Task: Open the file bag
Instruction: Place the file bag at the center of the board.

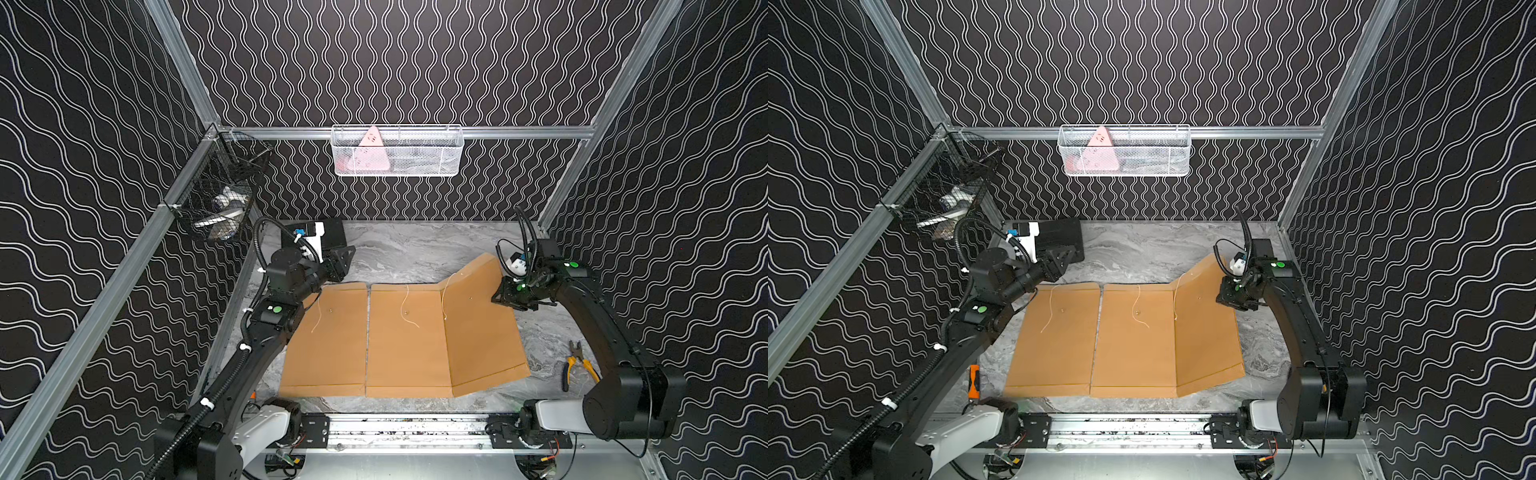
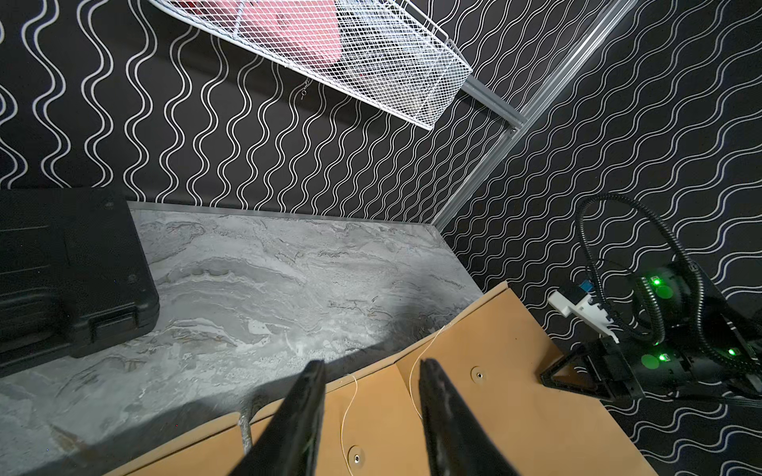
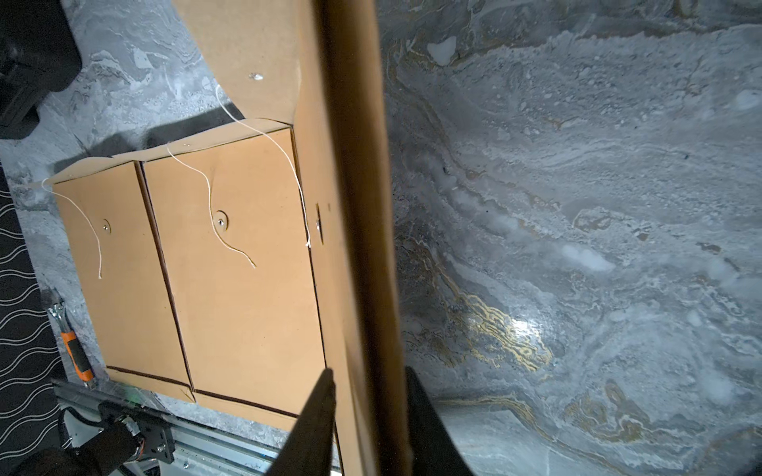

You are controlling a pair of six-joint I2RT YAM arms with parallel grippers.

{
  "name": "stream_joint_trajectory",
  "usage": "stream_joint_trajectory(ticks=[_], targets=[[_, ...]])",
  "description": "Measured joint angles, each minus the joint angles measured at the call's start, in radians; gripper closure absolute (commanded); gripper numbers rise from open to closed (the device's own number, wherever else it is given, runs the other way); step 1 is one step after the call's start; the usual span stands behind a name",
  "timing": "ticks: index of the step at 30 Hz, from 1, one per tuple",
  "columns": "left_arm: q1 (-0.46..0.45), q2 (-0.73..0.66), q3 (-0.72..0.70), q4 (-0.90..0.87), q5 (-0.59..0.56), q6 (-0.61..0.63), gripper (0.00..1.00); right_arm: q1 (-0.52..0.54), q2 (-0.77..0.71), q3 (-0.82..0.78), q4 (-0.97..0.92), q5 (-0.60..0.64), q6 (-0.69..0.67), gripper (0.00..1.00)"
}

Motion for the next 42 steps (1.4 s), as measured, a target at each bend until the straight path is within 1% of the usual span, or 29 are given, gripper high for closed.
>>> stream_joint_trajectory(ticks=[8,19,32,42], targets=[[0.0,0.0,0.0,0.0,0.0,0.0,0.58,-0.006,-0.007,-0.006,-0.001,0.037,0.003,0.65],[0.0,0.0,0.0,0.0,0.002,0.0,0.58,-0.019,-0.029,-0.021,-0.001,0.086,0.021,0.63],[0.0,0.0,0.0,0.0,0.002,0.0,0.58,-0.027,-0.032,-0.022,-0.001,0.102,0.023,0.6],[0.0,-0.001,0.0,0.0,0.002,0.0,0.58,-0.031,-0.035,-0.026,-0.002,0.119,0.029,0.56]])
